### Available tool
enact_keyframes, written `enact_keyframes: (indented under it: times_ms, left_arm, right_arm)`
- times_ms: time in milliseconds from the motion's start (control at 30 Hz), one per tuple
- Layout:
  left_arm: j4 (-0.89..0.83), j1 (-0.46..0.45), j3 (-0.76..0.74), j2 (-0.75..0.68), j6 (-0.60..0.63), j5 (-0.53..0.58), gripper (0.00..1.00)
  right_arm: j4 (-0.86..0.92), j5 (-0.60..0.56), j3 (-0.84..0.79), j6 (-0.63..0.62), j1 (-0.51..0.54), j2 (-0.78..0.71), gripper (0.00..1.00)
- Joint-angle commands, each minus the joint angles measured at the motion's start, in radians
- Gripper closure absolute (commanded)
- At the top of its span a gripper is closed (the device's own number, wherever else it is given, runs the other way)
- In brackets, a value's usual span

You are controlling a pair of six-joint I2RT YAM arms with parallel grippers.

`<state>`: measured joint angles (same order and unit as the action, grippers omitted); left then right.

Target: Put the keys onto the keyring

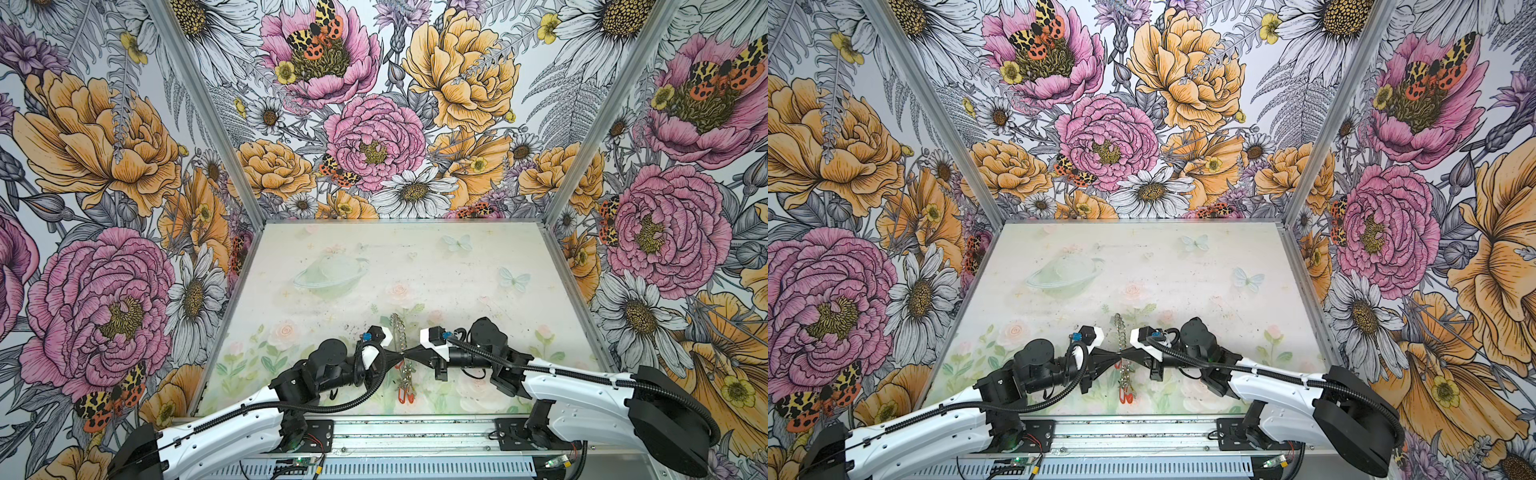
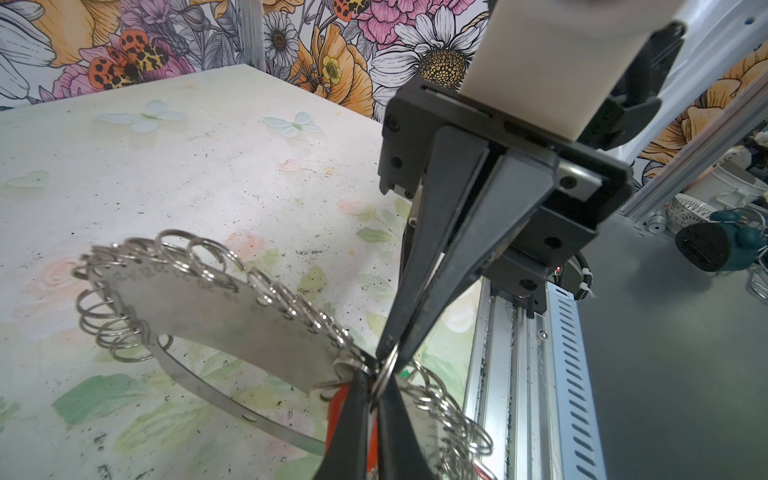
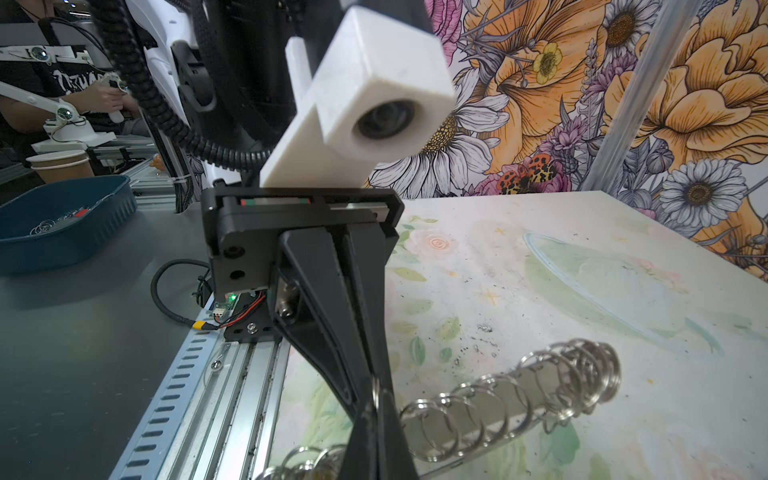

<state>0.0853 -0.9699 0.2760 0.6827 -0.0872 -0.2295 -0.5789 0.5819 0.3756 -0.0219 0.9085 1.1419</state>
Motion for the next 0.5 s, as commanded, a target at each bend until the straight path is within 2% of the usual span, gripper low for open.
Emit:
enact_keyframes:
  times_ms: [0, 100, 300, 400, 467]
  left_arm:
    - [0.086, 0.001, 0.039, -0.008, 0.047, -0.042, 0.95]
    - [0.087, 0.000, 0.040, -0.008, 0.055, -0.054, 1.00]
    - [0.082, 0.000, 0.046, -0.009, 0.038, -0.006, 1.00]
    - [0.052, 0.000, 0.063, 0.000, 0.003, 0.071, 1.00]
    - [0.012, 0.000, 0.089, 0.016, -0.029, 0.136, 1.00]
  right_arm:
    - [-0.014, 0.054, 0.054, 0.016, 0.016, 0.010, 1.00]
    - [0.006, 0.051, 0.061, 0.019, 0.016, 0.010, 1.00]
    - [0.061, 0.009, 0.078, 0.017, 0.013, 0.005, 1.00]
    - [0.083, -0.058, 0.079, 0.022, 0.007, -0.013, 0.99]
    - [0.101, -0.169, 0.073, 0.028, 0.004, -0.040, 0.92]
